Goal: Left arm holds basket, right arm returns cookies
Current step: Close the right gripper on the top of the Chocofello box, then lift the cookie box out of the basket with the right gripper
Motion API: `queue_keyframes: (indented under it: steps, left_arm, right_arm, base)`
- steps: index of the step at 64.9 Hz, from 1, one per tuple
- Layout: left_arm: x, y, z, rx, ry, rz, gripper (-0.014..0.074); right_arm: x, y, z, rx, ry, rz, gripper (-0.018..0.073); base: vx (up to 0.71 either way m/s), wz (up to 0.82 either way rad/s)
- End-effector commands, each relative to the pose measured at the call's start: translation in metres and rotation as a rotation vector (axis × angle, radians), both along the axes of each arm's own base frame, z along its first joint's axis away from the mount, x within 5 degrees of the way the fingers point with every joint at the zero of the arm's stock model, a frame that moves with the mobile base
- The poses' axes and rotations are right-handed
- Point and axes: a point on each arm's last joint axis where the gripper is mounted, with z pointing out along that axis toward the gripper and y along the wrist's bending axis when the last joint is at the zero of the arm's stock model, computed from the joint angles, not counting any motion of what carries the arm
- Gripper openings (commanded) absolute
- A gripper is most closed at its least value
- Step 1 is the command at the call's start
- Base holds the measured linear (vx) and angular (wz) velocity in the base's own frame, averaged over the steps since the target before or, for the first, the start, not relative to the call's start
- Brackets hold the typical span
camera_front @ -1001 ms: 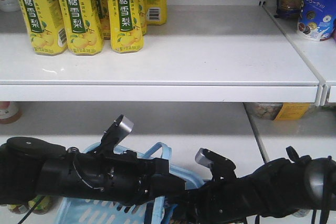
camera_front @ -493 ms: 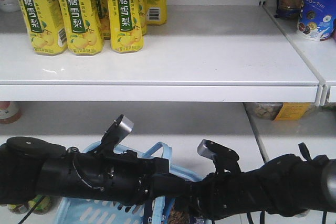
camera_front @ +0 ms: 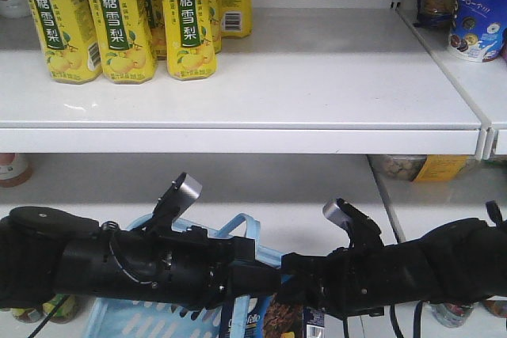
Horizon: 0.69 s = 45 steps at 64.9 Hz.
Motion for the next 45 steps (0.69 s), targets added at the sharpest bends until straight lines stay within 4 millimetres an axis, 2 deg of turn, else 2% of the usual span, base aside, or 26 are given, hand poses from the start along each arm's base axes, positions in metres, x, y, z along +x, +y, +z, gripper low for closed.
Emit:
queue_keyframes:
  steps: [1,21,32,45]
  left_arm:
    - [0.001,-0.003,0.023,-0.098,-0.034,0.014,-0.0006]
    - [0.001,-0.003,0.023,-0.098,-0.034,0.014,-0.0006]
    - [0.001,-0.003,0.023,-0.098,-0.034,0.014,-0.0006]
    - [0.001,-0.003,0.023,-0.098,-0.034,0.014,-0.0006]
  right_arm:
    - [0.004,-0.001,0.021,0.092,-0.039,0.013,0.0178]
    - [0.001,-0.005,0.050,0.106,-0.159,-0.010,0.0178]
    - [-0.007,-0.008,0.075,0.131,-0.242,-0.007,0.0178]
    - [-0.014,-0.015,0.091,0.084,-0.318,-0.004,0.0178]
  base:
    - [0.00,0.00]
    - [0.00,0.00]
    - [0.00,0.00]
    - [0.00,0.00]
